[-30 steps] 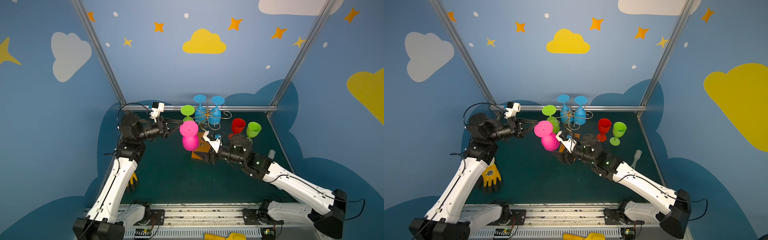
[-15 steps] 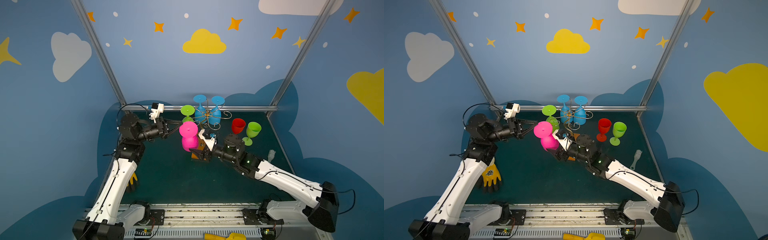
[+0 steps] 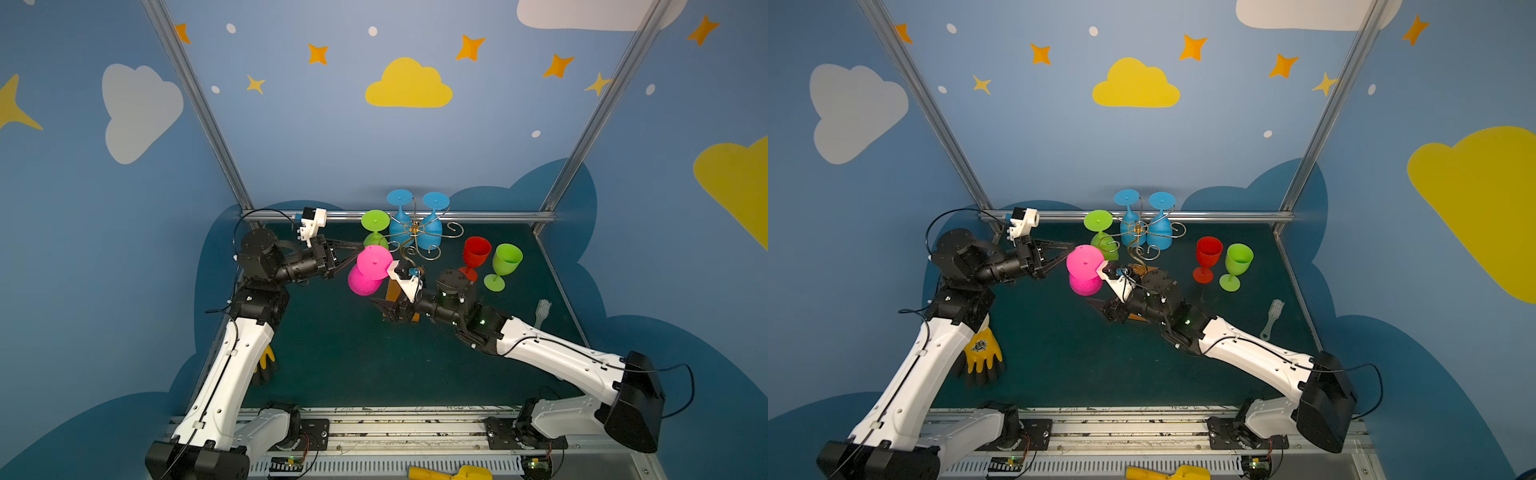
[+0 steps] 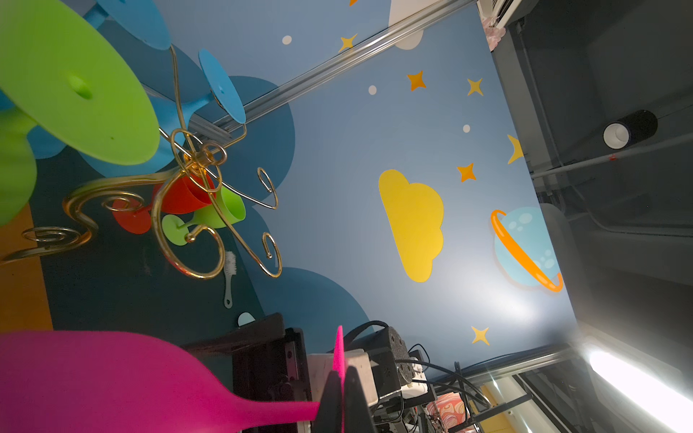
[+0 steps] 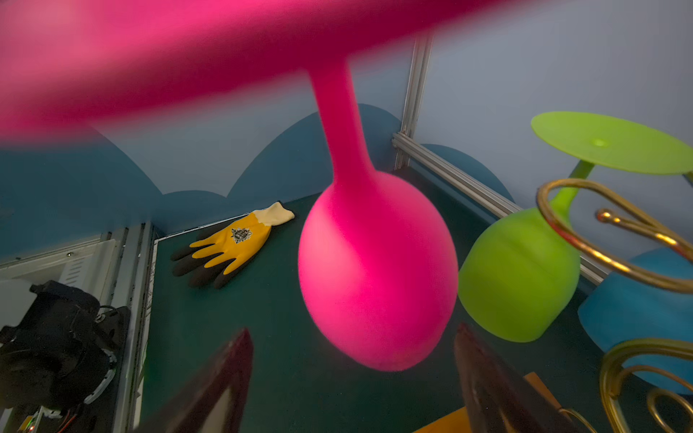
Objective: Take the wine glass off the wine glass rack
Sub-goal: Pass the wine glass.
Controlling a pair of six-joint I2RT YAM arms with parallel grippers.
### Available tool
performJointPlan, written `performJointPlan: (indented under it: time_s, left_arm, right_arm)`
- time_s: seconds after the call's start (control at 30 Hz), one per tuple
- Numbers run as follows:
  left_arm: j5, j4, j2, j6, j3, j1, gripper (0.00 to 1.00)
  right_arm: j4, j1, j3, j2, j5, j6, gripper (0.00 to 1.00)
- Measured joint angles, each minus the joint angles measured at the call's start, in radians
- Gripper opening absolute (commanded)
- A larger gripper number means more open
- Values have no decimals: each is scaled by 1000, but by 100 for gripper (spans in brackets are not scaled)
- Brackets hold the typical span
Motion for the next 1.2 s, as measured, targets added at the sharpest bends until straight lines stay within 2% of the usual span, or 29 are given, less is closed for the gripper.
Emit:
performJointPlan:
  time_s: [0.53,1.2]
  left_arm:
    - [0,8,-5,-19,-12,5,3]
    - [0,16,-17,-26,-29,5,3]
  right_arm:
    - [39,12,-26,-45,10,15,84]
    - [53,62,21,-45,11,-5,84]
